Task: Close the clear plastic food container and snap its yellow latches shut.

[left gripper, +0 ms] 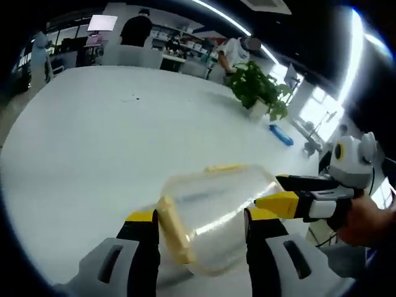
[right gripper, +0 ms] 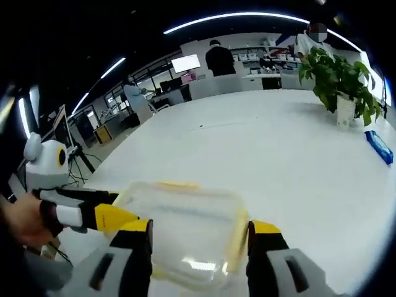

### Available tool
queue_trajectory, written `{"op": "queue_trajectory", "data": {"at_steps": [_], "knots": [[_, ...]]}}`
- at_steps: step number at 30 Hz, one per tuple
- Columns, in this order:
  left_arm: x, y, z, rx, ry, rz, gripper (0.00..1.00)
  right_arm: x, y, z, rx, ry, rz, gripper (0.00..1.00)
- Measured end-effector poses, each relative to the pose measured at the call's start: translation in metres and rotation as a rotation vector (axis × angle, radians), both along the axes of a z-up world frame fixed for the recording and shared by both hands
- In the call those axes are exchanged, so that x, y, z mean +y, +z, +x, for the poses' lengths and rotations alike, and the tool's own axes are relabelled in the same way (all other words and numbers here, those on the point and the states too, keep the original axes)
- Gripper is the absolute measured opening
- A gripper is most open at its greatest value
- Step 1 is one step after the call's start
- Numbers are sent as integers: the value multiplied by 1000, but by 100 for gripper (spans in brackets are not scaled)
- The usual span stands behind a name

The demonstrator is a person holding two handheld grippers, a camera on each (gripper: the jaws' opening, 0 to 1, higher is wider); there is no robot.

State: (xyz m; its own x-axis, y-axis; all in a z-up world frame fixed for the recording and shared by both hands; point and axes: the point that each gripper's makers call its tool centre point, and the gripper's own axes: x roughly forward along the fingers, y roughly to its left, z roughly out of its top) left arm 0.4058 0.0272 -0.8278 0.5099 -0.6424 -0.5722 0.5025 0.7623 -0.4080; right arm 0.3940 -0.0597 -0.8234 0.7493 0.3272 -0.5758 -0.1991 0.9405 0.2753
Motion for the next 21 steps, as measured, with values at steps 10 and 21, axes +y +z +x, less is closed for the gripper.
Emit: {"op": "queue_trajectory", "data": {"at_steps": [10,21], "knots": [[-4,-2,8,44,71,-21,54,-9,0,-2,-44,-78,41,60],[-8,-4,6,36,103,-27,55,-5,-5,-7,-6,-95,86,54]]}}
